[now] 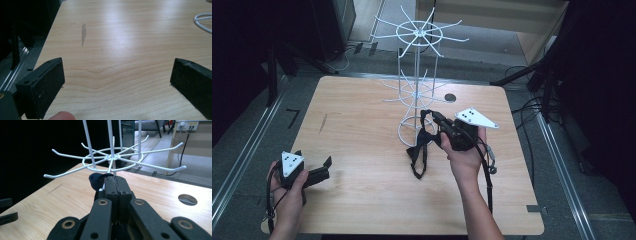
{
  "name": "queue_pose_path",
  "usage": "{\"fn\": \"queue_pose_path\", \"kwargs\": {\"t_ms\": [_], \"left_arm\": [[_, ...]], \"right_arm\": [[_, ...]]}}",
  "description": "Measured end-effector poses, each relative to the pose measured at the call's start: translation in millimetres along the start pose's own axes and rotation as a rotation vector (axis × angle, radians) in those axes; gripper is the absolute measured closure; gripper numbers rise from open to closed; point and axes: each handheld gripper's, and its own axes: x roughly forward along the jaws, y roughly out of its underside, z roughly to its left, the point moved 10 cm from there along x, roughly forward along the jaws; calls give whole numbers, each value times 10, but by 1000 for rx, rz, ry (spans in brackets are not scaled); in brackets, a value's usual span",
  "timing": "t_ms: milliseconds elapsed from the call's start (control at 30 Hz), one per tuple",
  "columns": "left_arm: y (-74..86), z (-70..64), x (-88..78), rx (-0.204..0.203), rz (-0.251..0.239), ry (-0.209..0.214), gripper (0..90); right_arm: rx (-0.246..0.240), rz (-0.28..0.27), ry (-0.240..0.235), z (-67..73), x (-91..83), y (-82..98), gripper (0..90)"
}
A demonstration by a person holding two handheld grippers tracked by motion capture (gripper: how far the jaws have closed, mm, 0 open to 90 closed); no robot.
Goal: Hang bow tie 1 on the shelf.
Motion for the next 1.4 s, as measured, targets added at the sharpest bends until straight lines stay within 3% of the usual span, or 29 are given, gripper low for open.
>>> {"fn": "queue_pose_path", "kwargs": {"t_ms": [500, 1033, 1233, 1400], "left_arm": [[2, -1, -2, 3, 1, 3, 0], [0, -3, -2, 3, 0, 4, 0], [0, -4, -1, 1, -1, 7, 0], [1, -1, -3, 1, 2, 7, 0]], "right_arm": [[36, 10, -4, -103, 144, 74, 900], [35, 4, 4, -144, 289, 103, 900], [4, 3, 19, -144, 287, 151, 774], [12, -10, 50, -216, 226, 195, 631]]}}
